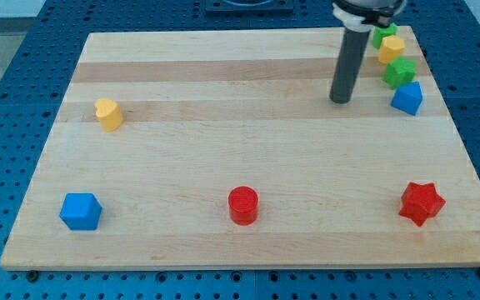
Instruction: Push the heart slightly to the right
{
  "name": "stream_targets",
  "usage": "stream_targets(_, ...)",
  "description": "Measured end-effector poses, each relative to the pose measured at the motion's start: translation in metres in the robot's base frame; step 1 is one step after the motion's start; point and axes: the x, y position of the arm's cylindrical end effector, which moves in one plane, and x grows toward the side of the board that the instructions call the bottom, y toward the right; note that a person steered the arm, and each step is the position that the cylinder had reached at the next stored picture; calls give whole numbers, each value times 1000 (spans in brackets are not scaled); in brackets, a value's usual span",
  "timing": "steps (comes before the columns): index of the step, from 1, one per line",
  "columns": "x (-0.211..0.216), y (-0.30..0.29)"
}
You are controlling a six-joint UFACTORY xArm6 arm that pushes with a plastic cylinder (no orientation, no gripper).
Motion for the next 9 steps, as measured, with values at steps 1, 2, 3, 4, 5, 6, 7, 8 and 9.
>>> stream_targets(1,3,-29)
stream_targets(2,17,-55)
stream_targets(3,25,-95)
stream_targets(4,24,-151)
stream_targets(5,15,-209)
stream_targets(6,2,-267)
stream_targets(7,-4,-316)
stream_targets(8,-7,-365)
stream_targets(9,-6,-400)
